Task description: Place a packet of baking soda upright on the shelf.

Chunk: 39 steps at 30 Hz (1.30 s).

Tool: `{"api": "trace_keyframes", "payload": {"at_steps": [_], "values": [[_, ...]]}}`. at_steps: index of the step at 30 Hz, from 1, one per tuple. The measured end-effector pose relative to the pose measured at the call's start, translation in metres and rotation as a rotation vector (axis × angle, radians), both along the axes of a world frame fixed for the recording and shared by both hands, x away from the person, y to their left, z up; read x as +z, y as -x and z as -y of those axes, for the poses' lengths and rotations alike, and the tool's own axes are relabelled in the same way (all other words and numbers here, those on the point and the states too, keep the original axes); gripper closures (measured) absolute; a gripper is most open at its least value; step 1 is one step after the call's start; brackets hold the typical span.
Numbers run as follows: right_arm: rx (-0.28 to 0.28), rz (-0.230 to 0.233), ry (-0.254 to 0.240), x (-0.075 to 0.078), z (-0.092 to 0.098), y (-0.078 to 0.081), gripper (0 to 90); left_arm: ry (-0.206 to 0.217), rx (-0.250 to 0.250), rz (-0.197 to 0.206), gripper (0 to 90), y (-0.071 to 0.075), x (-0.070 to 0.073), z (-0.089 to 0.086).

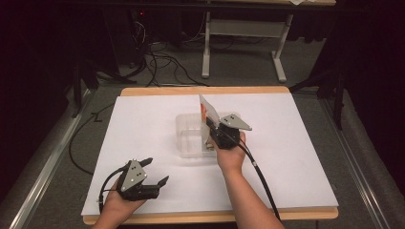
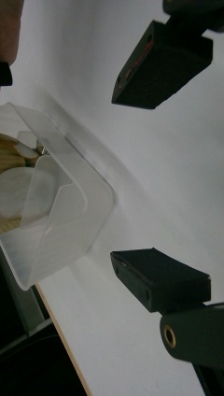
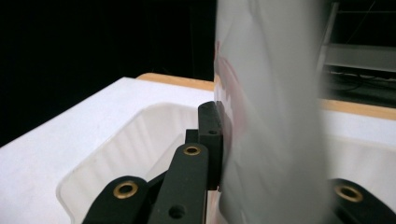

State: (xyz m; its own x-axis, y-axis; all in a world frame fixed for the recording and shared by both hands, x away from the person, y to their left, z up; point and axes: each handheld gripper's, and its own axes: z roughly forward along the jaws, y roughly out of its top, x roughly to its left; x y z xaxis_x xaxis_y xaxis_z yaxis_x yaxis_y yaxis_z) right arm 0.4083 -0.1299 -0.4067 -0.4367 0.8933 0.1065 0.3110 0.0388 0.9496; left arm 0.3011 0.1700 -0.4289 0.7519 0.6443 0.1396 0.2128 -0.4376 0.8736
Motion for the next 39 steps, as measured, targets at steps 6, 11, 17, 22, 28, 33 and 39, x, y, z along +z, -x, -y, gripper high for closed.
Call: {"api": "trace_keyframes", "payload": {"at_steps": [6, 11, 17, 22, 28, 33, 39], "values": [[0.006, 0.001, 0.004, -0.007, 0.001, 0.006, 89.5, 0.000, 0.000, -0.001, 20.8, 0.000, 0.000, 0.000], [0.014, 0.001, 0.019, -0.012, -0.001, 0.010, 89.5, -0.002, -0.001, 0.001, 20.8, 0.000, 0.000, 0.001], [0.016, 0.005, 0.028, -0.017, -0.003, 0.016, 89.4, -0.004, -0.002, 0.000, 20.8, 0.000, -0.001, 0.001], [0.016, 0.002, 0.030, -0.017, -0.002, 0.017, 88.9, -0.005, -0.002, 0.000, 20.9, 0.000, -0.001, 0.001], [0.018, -0.004, 0.033, -0.016, 0.000, 0.016, 88.1, -0.004, -0.001, -0.001, 20.8, 0.000, -0.001, 0.001], [0.017, -0.008, 0.035, -0.015, 0.001, 0.015, 86.8, -0.004, 0.000, -0.001, 20.8, 0.000, -0.001, 0.001], [0.024, -0.017, 0.038, -0.013, 0.002, 0.014, 83.7, -0.004, -0.001, -0.002, 20.8, 0.000, -0.001, 0.001]]}}
